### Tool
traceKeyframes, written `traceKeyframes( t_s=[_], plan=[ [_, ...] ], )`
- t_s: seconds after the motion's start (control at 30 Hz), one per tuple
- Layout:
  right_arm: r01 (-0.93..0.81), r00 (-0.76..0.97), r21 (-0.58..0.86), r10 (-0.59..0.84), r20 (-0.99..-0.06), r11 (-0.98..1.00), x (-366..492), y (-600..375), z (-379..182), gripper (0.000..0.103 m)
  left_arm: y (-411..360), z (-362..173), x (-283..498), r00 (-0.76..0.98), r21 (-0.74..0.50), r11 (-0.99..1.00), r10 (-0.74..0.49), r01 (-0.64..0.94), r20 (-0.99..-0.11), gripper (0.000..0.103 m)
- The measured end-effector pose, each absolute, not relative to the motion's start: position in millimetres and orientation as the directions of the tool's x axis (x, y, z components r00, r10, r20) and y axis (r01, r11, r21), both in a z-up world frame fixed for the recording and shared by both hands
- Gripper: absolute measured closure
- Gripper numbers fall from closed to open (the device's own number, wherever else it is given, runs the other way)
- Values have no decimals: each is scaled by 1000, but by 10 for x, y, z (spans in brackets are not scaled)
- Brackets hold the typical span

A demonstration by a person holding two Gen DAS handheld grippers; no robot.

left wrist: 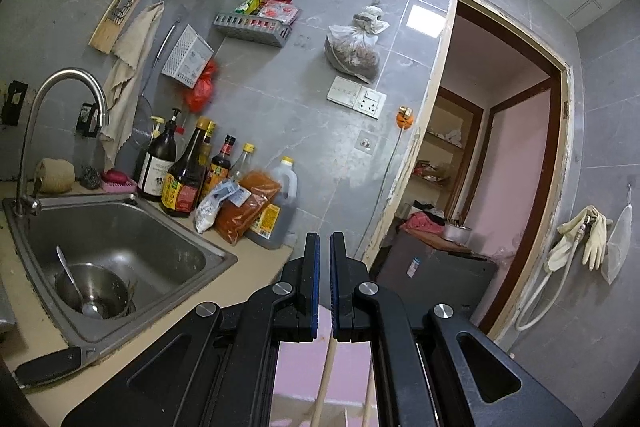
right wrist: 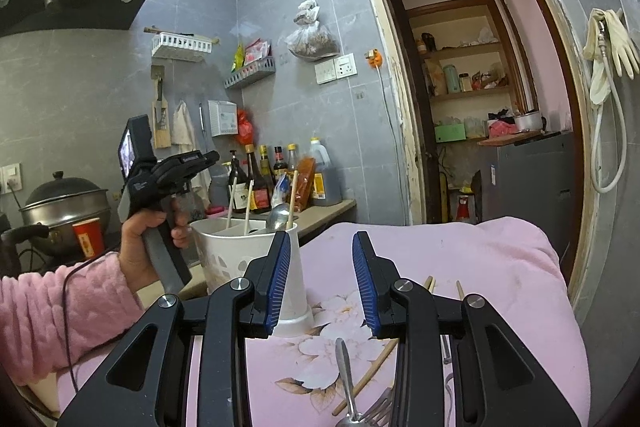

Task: Organize utensils
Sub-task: 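Open the right gripper over the caddy while the left tool holds its chopstick, then close the left gripper on the metal fork while the right gripper closes on a wooden chopstick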

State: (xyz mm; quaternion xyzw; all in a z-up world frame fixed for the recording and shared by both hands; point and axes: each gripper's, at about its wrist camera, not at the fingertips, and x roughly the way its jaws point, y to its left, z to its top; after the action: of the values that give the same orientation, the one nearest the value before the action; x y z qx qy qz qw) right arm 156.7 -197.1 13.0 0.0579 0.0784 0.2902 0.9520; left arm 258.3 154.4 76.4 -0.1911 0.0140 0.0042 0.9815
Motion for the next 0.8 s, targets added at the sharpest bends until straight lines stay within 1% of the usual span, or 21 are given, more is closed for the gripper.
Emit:
traceKeyframes(
  t_s=[0.07,0.13,0.17,0.23,0.3,0.37,0.4,0.43,0.47,0.5,0.53,0.57,0.63,0.73,0.77,0.8],
  plan=[
    [-541,822,154,558,-115,827,1564,-1980,129,72,1532,742,2538,999,-392,920,-15,-5,-49,100],
    [-533,828,151,550,-107,832,1550,-1983,138,66,1484,714,2456,997,-393,920,-28,-2,-70,95],
    [-530,832,151,546,-99,834,1536,-1993,147,59,1449,703,2408,996,-389,921,-33,0,-79,93],
    [-522,841,144,536,-79,841,1497,-2014,176,57,1368,685,2289,994,-386,922,-54,14,-93,82],
    [-495,861,117,505,-68,861,1460,-2016,221,55,1267,689,2152,992,-381,924,-68,24,-104,73],
    [-471,877,100,478,-58,877,1423,-2028,276,53,1164,706,2028,989,-374,926,-95,47,-111,69],
    [-455,886,93,461,-56,886,1410,-2034,300,51,1082,723,1953,987,-360,931,-111,61,-120,65],
    [-437,895,86,442,-56,896,1395,-2049,321,48,1002,738,1882,985,-340,938,-119,70,-128,59],
    [-419,904,82,424,-56,904,1380,-2071,342,41,925,753,1828,983,-321,944,-127,78,-134,56],
    [-406,910,82,411,-57,910,1365,-2098,359,33,854,763,1777,981,-304,949,-134,87,-137,47],
    [-397,914,81,401,-56,914,1351,-2117,367,31,763,773,1705,980,-284,954,-143,99,-138,40],
    [-383,920,77,387,-57,921,1332,-2147,382,29,685,780,1667,978,-269,956,-156,115,-138,37],
    [-357,931,66,361,-60,932,1307,-2193,412,25,521,781,1584,972,-240,960,-183,144,-147,25],
    [-327,942,60,330,-52,943,1242,-2298,450,15,313,738,1518,959,-209,960,-223,185,-174,15],
    [-315,947,56,317,-47,948,1214,-2335,460,13,229,714,1502,953,-200,959,-239,201,-187,14],
    [-305,951,49,307,-44,951,1195,-2365,467,8,173,694,1493,947,-195,957,-251,213,-198,11]
  ],
)
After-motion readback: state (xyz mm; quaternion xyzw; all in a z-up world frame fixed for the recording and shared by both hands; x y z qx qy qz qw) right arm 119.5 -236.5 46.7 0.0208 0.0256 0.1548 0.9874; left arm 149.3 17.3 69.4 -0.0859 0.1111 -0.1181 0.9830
